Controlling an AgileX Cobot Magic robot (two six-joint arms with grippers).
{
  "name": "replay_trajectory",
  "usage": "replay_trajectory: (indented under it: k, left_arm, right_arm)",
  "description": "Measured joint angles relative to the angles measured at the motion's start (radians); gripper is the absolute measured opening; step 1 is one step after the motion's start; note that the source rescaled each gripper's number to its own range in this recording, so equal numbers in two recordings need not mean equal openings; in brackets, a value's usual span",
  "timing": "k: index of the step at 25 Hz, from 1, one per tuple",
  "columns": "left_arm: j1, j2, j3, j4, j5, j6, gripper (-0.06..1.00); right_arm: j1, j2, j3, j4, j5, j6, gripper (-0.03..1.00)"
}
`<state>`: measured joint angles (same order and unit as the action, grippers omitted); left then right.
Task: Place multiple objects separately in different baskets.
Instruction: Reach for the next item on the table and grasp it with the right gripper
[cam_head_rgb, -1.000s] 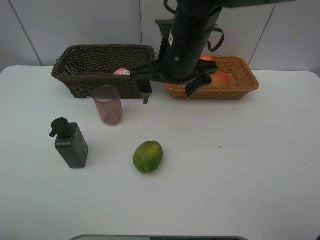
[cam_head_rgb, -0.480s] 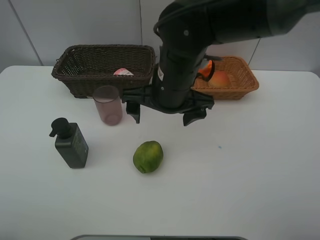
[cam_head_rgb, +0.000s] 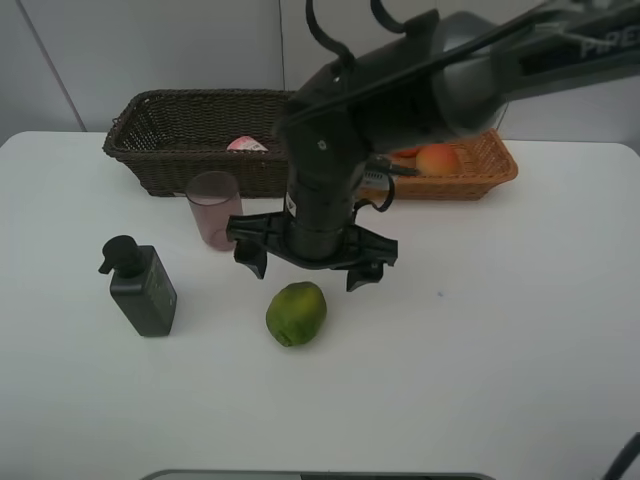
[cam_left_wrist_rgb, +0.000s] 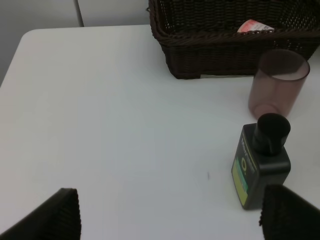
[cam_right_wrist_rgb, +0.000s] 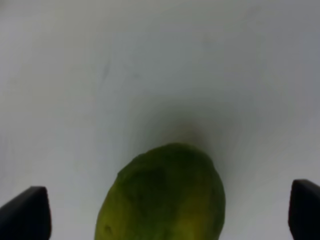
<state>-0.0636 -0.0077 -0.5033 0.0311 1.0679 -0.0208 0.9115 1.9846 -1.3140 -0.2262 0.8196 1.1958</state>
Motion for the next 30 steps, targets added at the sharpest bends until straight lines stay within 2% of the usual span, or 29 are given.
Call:
replay_trajectory:
  k: [14, 30]
  left_arm:
    - [0.000, 0.000, 0.000, 0.000, 0.000, 0.000, 0.93]
    - [0.000, 0.000, 0.000, 0.000, 0.000, 0.000, 0.93]
  right_arm:
    - [0.006, 0.101, 0.000, 0.030, -0.020, 0.016, 1.00]
    - [0.022, 0.103, 0.000, 0.046, -0.062, 0.017, 1.00]
